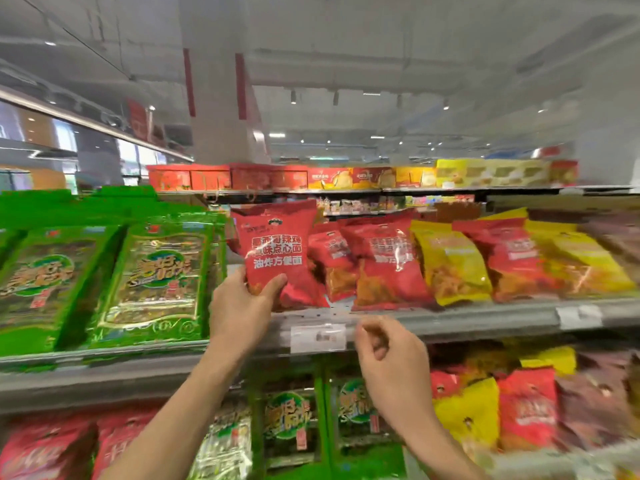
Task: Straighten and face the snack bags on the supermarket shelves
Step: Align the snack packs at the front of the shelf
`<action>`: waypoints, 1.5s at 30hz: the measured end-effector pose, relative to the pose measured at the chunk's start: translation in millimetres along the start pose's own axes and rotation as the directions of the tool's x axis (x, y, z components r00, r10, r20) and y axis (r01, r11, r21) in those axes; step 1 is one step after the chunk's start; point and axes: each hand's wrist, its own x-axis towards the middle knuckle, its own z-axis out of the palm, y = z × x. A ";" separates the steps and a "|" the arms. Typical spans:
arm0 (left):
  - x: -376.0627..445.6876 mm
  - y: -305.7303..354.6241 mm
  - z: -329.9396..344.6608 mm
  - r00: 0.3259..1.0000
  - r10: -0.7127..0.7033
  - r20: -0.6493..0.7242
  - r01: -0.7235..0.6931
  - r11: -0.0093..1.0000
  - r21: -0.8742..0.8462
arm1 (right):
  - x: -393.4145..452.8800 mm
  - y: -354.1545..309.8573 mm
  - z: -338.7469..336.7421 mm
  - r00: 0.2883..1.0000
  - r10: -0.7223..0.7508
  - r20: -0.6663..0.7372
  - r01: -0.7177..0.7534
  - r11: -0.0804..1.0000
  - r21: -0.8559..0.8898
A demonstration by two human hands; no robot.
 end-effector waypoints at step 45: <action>-84.0 184.8 239.8 0.962 0.242 -0.125 -0.204 0.944 0.259 | 148.5 184.0 -218.4 0.986 -0.097 -0.137 0.108 0.992 0.072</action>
